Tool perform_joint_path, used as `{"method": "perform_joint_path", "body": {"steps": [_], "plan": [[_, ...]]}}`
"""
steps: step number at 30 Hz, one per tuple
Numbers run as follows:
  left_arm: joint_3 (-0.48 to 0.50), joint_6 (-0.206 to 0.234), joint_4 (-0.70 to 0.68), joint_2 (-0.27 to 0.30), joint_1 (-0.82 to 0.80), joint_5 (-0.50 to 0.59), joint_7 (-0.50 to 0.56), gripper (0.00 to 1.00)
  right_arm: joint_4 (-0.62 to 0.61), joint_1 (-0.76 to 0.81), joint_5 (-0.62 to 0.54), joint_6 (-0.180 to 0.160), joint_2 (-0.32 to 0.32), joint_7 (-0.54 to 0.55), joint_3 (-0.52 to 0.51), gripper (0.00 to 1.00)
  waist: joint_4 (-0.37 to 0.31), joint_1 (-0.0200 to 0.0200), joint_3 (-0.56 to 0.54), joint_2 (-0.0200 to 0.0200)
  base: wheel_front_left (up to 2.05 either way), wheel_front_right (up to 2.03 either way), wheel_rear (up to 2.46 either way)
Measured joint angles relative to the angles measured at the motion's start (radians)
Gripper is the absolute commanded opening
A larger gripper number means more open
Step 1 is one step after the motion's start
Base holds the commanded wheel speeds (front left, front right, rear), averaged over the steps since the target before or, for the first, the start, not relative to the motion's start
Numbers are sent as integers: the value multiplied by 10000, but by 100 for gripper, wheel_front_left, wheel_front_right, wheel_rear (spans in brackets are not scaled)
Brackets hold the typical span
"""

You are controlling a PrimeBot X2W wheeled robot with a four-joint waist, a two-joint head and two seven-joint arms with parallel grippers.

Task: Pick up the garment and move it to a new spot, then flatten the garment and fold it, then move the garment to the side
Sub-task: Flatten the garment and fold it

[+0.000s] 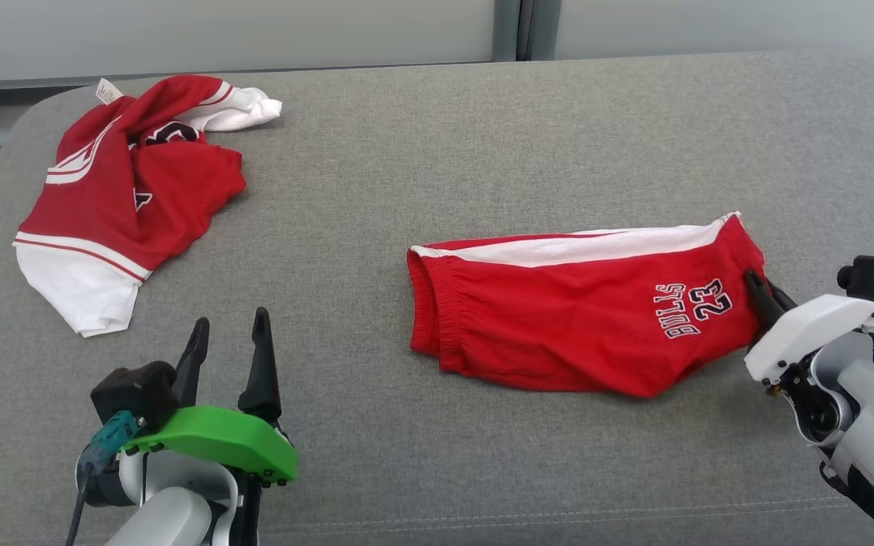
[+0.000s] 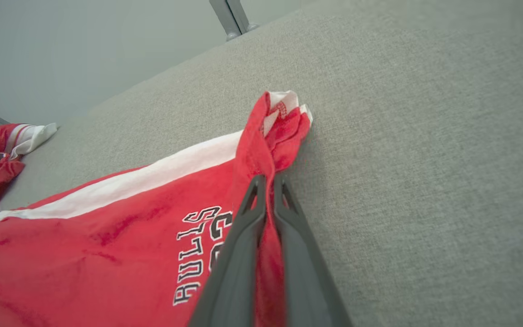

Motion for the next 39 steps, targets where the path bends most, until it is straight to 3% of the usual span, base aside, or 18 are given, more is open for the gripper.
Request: {"method": "perform_joint_path", "body": {"steps": [7,16,23,39], "plan": [[-15,-98,176,-232,178,-102,-88,100,-380,-648,-813,0,251,84,305,0,150,0,-352,0,0,0,0],[115,-293,332,-550,500,-244,-219,100,-642,-1480,-1716,0,1338,1041,947,0,582,0,-848,0,0,0,0],[203,-456,454,-780,568,-242,-291,100,-115,-1592,-2372,0,2163,1776,1486,0,1128,-1,-1019,0,0,0,0],[330,-711,732,-1174,610,-82,-318,100,1149,-1674,-3137,0,3170,2709,2259,0,1872,0,-943,0,0,0,0]]}}
